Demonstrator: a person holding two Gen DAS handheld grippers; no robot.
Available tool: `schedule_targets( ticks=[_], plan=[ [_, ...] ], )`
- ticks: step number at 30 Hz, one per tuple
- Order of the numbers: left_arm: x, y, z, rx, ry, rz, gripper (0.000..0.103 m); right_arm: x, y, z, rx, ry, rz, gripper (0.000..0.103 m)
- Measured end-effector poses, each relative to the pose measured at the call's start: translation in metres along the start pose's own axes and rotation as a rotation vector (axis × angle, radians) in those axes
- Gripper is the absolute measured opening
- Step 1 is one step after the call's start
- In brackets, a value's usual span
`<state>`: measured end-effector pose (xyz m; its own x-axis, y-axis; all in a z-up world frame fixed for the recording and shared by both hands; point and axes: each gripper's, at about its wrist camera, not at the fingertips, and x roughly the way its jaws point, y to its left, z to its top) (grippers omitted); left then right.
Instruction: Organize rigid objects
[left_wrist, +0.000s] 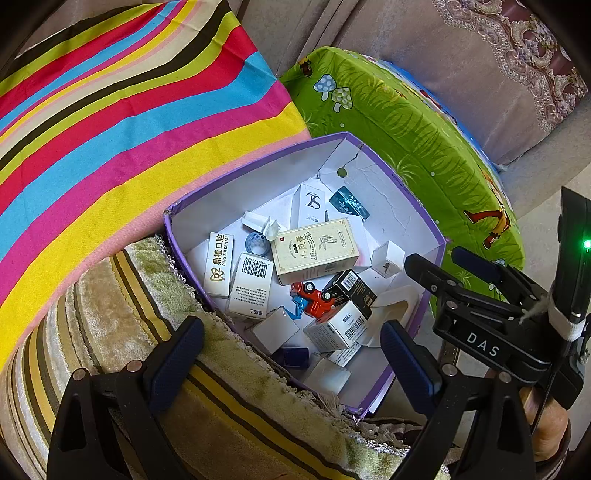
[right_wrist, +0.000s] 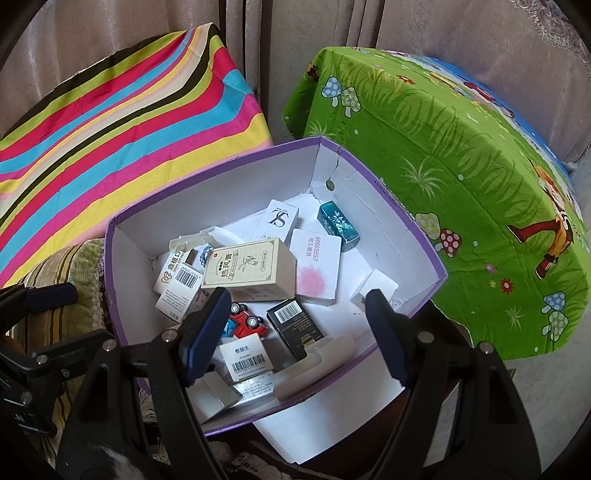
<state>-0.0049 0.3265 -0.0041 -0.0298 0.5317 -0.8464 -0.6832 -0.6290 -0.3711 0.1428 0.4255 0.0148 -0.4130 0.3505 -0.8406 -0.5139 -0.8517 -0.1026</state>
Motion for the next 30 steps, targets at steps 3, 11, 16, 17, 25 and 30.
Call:
schedule_targets(
  ticks=[3, 11, 16, 17, 25, 30],
  plan=[
    [-0.0001, -0.0001, 0.0000, 0.000, 0.000, 0.000, 0.097, 0.0000, -0.0002, 0.0001, -0.001, 0.000, 0.001, 0.078],
    [-0.0004, -0.0003, 0.0001, 0.001, 0.000, 0.000, 0.097, -0.0001, -0.0003, -0.0001, 0.001, 0.001, 0.001, 0.078],
    [-0.0004, 0.0000, -0.0001, 0.001, 0.000, 0.000, 0.097, 0.0006, -0.0010, 0.0005, -0.001, 0.001, 0.003, 0.078],
    [-0.0005, 0.0000, 0.0000, 0.001, 0.000, 0.000, 0.097, 0.0005, -0.0012, 0.0006, -0.001, 0.002, 0.004, 0.078],
    [-0.0004, -0.0003, -0.0004, 0.001, 0.000, 0.000, 0.097, 0.0008, -0.0017, 0.0008, -0.001, 0.002, 0.004, 0.078],
    [-0.0001, -0.0009, -0.0007, 0.001, 0.000, 0.001, 0.097, 0.0017, -0.0024, -0.0004, 0.000, 0.003, 0.008, 0.078]
  ],
)
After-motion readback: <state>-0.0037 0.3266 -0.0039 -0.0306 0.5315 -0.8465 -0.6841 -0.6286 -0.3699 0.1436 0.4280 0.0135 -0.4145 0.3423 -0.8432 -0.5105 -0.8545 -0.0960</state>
